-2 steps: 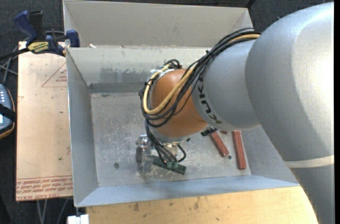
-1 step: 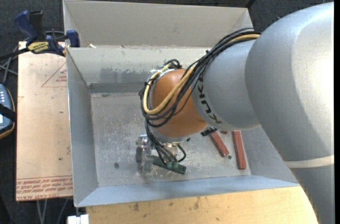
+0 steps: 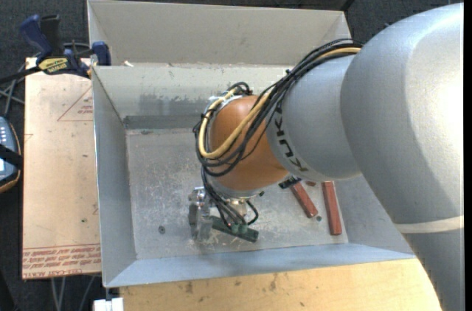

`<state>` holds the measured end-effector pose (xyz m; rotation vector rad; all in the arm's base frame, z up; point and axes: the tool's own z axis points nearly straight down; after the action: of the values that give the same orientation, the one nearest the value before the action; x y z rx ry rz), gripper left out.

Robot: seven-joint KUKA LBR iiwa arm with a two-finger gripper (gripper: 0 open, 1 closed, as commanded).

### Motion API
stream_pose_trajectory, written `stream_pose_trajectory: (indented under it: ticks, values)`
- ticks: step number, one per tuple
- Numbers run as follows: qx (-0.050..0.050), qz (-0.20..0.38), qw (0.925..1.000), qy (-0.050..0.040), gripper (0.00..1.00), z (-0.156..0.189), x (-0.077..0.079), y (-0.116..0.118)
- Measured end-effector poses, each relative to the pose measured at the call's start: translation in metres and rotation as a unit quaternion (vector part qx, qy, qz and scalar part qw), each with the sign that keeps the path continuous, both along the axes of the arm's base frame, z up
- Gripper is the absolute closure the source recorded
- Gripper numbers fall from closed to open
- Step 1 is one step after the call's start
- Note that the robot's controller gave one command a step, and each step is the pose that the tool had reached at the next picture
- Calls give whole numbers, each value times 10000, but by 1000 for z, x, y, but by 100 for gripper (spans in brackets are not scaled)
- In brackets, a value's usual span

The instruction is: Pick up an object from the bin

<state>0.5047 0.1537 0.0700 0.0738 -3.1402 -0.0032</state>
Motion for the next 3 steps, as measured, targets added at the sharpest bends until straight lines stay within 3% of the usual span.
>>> stream_pose_trajectory:
  ticks: [1, 2, 3]
  values:
    - [-1, 123, 9999, -8, 0, 0, 17, 16]
    - [-1, 123, 9999, -7, 0, 0, 17, 16]
    - [7, 478, 9989, -3, 0, 2, 11, -4]
